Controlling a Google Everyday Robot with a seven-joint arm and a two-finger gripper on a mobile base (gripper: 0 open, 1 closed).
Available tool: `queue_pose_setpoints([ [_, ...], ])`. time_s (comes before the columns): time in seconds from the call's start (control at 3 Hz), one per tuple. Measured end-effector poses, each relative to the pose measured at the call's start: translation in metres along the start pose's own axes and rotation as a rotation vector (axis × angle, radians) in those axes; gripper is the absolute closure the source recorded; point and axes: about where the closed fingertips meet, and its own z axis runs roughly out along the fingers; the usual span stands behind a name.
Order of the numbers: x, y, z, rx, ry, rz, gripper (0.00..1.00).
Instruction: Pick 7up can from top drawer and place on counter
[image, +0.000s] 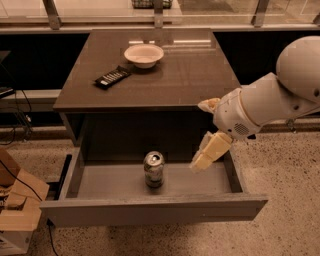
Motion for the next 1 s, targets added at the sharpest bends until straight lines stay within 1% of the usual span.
queue_pose_setpoints([
  [0.33, 0.001, -0.014, 0.031, 0.037, -0.047, 0.031, 0.00],
  [0.67, 0.009, -0.035, 0.074, 0.071, -0.131, 0.093, 0.00],
  [1.0, 0.022, -0.051, 0.114, 0.075, -0.203, 0.158, 0.00],
])
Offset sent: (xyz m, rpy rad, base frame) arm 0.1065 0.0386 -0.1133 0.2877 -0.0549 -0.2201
